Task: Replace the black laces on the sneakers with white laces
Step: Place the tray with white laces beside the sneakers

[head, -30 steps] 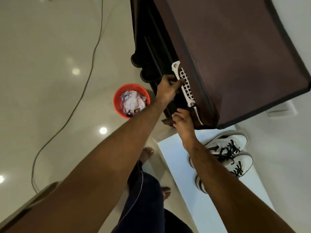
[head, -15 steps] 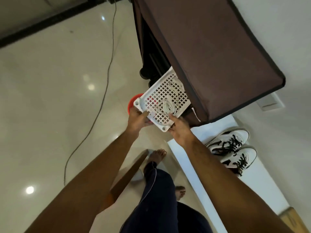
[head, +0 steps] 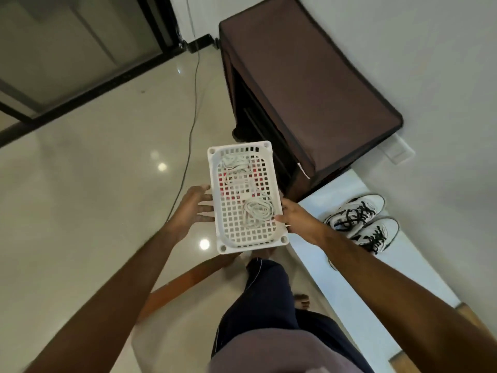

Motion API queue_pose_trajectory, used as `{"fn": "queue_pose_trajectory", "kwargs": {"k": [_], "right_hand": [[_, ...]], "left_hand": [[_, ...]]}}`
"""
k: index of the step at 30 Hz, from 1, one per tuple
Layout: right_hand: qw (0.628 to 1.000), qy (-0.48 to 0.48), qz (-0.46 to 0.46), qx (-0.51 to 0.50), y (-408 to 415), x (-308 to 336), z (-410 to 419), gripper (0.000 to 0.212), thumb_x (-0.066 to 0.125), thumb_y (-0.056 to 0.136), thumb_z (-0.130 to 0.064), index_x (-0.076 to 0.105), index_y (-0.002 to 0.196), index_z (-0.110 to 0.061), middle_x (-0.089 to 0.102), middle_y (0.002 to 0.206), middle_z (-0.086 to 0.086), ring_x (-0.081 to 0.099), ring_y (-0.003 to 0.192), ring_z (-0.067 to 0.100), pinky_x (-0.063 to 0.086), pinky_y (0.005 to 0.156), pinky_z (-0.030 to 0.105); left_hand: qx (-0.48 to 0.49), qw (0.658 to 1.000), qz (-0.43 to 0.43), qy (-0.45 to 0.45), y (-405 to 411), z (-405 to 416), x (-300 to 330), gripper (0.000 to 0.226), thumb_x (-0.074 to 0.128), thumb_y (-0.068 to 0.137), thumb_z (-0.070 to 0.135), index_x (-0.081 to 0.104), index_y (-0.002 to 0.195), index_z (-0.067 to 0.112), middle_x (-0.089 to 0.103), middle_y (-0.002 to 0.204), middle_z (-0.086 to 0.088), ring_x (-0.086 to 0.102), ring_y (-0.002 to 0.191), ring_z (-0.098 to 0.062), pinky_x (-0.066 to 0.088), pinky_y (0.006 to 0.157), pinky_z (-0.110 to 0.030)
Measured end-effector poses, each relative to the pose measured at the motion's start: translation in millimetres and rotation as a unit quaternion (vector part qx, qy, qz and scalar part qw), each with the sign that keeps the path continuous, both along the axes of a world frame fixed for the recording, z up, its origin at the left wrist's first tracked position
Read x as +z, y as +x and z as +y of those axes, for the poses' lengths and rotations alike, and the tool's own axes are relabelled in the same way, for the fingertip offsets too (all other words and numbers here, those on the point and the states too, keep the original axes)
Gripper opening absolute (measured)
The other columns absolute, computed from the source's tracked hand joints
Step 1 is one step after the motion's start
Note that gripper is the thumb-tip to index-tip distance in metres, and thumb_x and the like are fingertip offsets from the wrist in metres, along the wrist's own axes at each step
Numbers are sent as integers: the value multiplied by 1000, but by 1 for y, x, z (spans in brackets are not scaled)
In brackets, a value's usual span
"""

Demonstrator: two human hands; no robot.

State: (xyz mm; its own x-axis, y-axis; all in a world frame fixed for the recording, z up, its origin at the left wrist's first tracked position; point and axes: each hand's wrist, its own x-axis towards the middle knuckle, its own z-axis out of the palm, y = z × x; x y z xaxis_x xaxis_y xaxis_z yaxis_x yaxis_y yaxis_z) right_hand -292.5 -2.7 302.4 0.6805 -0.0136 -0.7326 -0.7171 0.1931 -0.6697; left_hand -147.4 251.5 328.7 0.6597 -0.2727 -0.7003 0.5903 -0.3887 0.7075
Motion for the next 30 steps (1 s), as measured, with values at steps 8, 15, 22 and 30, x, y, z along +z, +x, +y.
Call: {"fn": "queue_pose_trajectory", "kwargs": {"k": [8, 15, 22, 30], "right_hand": [[999, -19, -1, -51, -137, 23, -73, 48, 61, 96, 0, 52, 140, -17, 68, 131, 4, 68, 116, 24, 56, 99, 48], [984, -71, 49, -158, -288, 22, -106, 48, 65, 92, -7, 56, 131, -34, 67, 129, 5, 66, 115, 24, 58, 95, 47], [906, -123, 119, -388, -410, -36, -84, 56, 51, 96, 6, 38, 143, -19, 66, 114, 17, 67, 91, 26, 59, 66, 31], [793, -211, 205, -533, -460, -143, -102, 42, 43, 97, 3, 53, 137, -4, 63, 123, 19, 60, 96, 27, 53, 84, 42]], "left_hand": [[-214, 973, -87, 25, -82, -96, 24, 18, 46, 109, 31, 56, 107, 16, 73, 93, -8, 73, 66, -34, 59, 59, -45], [-374, 922, -86, 48, -188, -185, -5, 21, 55, 105, 22, 48, 122, 11, 68, 103, -12, 73, 68, -30, 57, 51, -34], [-594, 794, -123, 40, -283, -304, -65, 40, 62, 98, 8, 43, 132, 18, 60, 106, -1, 67, 77, -16, 60, 58, -39], [-687, 700, -190, 40, -358, -383, -182, 67, 69, 90, 2, 41, 149, 16, 50, 122, -13, 63, 98, -31, 55, 52, -36]]}}
